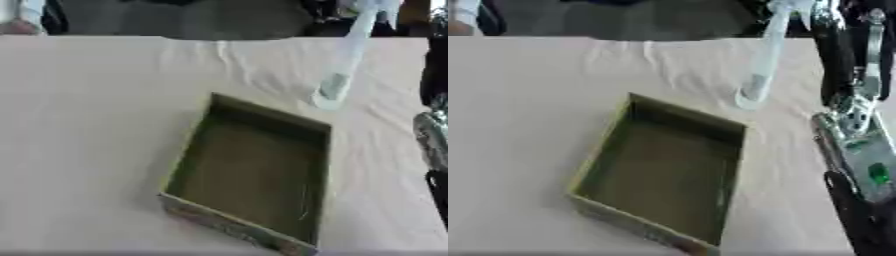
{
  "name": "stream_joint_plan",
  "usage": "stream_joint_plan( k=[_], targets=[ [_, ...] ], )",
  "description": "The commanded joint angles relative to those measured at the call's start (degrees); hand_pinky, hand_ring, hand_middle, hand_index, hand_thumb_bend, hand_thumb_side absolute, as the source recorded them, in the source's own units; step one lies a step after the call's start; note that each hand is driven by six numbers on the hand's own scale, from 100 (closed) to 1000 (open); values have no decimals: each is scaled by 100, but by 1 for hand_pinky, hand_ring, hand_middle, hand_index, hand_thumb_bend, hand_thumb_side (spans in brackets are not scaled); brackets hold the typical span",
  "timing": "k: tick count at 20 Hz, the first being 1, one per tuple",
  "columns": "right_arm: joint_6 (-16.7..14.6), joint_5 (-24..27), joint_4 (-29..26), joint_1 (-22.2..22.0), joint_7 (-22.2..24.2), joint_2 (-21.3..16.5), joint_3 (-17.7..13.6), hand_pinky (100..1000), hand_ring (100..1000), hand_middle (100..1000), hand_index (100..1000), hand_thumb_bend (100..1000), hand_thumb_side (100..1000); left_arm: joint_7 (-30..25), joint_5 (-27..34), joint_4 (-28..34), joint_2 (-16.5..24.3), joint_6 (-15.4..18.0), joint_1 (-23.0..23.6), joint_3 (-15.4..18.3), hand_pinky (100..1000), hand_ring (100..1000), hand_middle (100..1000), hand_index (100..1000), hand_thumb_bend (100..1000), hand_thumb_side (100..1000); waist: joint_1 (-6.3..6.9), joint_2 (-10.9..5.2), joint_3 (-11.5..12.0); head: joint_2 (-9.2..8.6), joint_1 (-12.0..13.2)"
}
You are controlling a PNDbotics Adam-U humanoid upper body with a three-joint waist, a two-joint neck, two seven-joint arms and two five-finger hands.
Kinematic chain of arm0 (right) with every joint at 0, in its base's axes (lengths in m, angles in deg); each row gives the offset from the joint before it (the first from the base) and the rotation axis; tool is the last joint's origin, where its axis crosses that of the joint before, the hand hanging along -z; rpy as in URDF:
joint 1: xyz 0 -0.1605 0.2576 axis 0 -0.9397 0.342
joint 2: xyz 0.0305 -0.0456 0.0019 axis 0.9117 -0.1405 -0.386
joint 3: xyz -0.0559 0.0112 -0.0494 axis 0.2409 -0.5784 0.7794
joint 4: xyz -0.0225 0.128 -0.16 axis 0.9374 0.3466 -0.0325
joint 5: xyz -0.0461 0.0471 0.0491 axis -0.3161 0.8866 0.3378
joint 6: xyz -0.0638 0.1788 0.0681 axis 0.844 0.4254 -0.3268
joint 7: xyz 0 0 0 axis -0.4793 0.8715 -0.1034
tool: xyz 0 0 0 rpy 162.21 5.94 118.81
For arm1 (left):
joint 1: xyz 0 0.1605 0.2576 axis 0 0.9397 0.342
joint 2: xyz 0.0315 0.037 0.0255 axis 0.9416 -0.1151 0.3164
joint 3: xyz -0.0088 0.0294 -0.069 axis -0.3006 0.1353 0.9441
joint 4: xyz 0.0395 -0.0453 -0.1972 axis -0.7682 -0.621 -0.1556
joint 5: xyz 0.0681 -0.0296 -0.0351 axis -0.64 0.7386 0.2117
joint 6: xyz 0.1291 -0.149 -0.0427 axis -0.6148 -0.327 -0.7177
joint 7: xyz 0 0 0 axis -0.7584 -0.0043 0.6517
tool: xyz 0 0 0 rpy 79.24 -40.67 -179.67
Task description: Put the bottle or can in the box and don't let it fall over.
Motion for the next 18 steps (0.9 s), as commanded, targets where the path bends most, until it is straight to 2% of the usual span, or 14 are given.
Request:
stream_joint_plan(
  k=[1, 8, 11, 15, 18],
  targets=[
    [2, 35, -101, 67, 10, -76, -32, 1000, 988, 1000, 860, 110, 553, -6, -41, 113, 67, -2, -34, 35, 919, 916, 797, 824, 570, 709, 15, -88, 4, -22, 5],
    [1, 58, -95, 79, 14, -63, -13, 1000, 982, 1000, 861, 106, 554, 2, -35, 114, 63, -7, -35, 39, 919, 915, 796, 824, 572, 708, 15, -84, 8, -30, 8],
    [-15, 264, -102, 66, -28, -36, 28, 1000, 965, 1000, 866, 104, 563, 1, -32, 116, 74, -6, -42, 37, 919, 915, 796, 824, 572, 708, 14, -84, 8, -34, 8],
    [-82, 1081, -126, 44, -173, 12, 131, 989, 932, 987, 873, 134, 580, -7, -29, 112, 79, -10, -44, 29, 919, 915, 796, 823, 572, 708, 15, -86, 7, -41, 7],
    [-213, 2323, -174, 30, -458, 36, 239, 939, 880, 945, 872, 187, 594, -10, -23, 111, 84, -10, -48, 28, 919, 915, 796, 823, 571, 708, 17, -89, 7, -48, 4]
  ],
)
